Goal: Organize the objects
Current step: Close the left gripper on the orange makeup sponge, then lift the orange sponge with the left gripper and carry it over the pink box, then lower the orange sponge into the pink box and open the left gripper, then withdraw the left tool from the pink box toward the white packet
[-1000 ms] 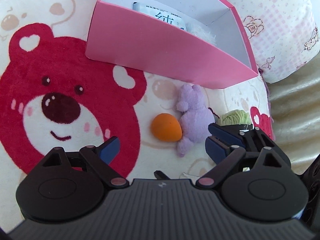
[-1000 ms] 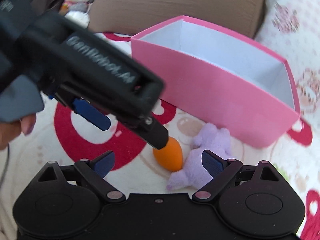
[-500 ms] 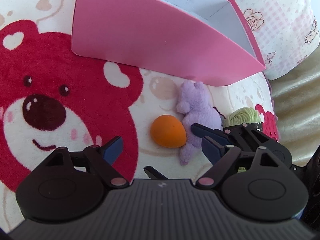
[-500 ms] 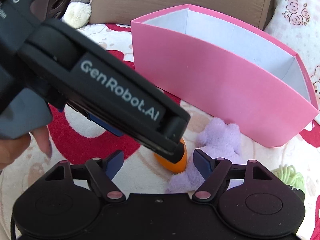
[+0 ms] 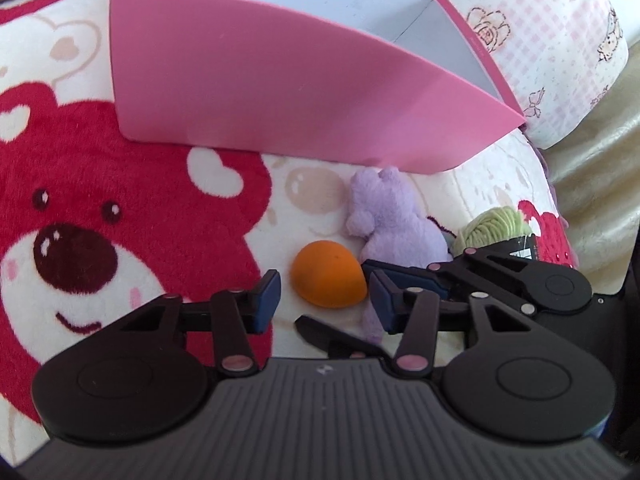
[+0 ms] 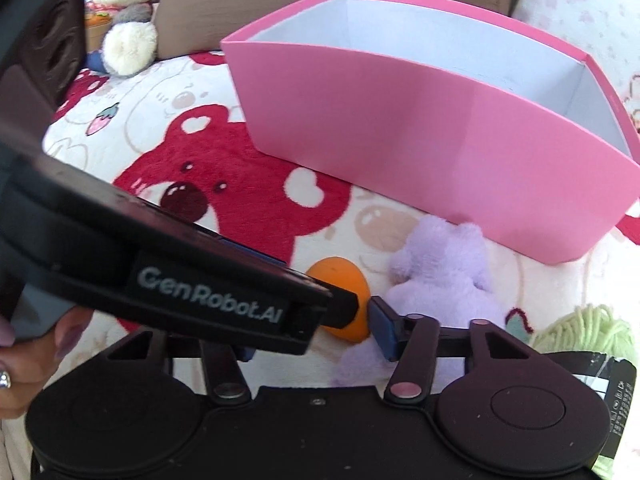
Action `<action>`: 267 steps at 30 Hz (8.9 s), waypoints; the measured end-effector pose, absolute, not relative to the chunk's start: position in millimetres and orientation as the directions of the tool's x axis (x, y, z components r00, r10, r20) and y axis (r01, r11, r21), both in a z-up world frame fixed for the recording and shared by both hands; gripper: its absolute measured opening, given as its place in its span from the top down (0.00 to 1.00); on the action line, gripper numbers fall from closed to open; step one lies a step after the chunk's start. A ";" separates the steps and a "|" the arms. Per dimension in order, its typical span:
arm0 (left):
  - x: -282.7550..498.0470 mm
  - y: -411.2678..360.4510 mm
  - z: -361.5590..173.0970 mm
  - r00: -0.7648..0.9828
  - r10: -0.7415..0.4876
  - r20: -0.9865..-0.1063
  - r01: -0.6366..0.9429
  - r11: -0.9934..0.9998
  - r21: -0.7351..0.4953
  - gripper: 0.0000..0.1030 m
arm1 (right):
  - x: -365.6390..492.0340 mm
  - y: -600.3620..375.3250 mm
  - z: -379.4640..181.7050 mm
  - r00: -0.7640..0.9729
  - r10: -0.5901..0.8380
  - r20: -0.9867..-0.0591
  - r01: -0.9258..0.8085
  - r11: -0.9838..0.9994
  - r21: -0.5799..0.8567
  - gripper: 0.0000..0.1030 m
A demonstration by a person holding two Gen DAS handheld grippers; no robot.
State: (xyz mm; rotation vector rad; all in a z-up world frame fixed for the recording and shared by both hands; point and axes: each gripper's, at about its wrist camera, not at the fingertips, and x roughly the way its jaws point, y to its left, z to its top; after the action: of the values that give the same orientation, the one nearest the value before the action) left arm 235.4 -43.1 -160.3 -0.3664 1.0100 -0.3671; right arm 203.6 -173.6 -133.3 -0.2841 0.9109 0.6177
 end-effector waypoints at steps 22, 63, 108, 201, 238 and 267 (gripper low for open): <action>236.1 -44.2 -156.8 0.473 -0.508 -0.720 0.229 0.860 -0.456 0.64 | 212.9 -163.9 -135.9 0.543 0.298 -0.785 -0.610 0.783 -0.125 0.59; 233.2 -18.2 -150.2 0.439 -0.456 -0.774 0.091 0.880 -0.467 0.65 | 234.9 -171.0 -117.6 0.421 0.433 -0.797 -0.582 0.803 0.128 0.64; 173.1 -26.7 -25.8 0.436 -0.463 -0.772 0.254 0.886 -0.388 0.65 | 152.6 -178.2 -33.7 0.553 0.489 -0.675 -0.546 0.825 0.150 0.63; 396.4 -30.0 -32.2 0.478 -0.440 -0.760 0.075 0.883 -0.464 0.69 | 372.2 -205.4 2.9 0.534 0.291 -0.794 -0.416 0.908 0.053 0.64; 219.4 -15.2 80.8 0.507 -0.390 -0.768 0.304 0.915 -0.264 0.60 | 217.3 -227.3 84.3 0.571 0.382 -0.727 -0.501 0.863 0.061 0.43; 144.5 -33.7 40.5 0.388 -0.457 -0.800 0.379 0.871 -0.313 0.35 | 128.8 -244.3 53.9 0.485 0.484 -0.728 -0.724 0.689 -0.024 0.19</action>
State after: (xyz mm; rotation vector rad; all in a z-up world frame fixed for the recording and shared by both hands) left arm 144.5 -33.7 40.5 -0.0836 1.0449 -0.5327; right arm 128.8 -244.3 53.9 -0.3511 0.7604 0.7540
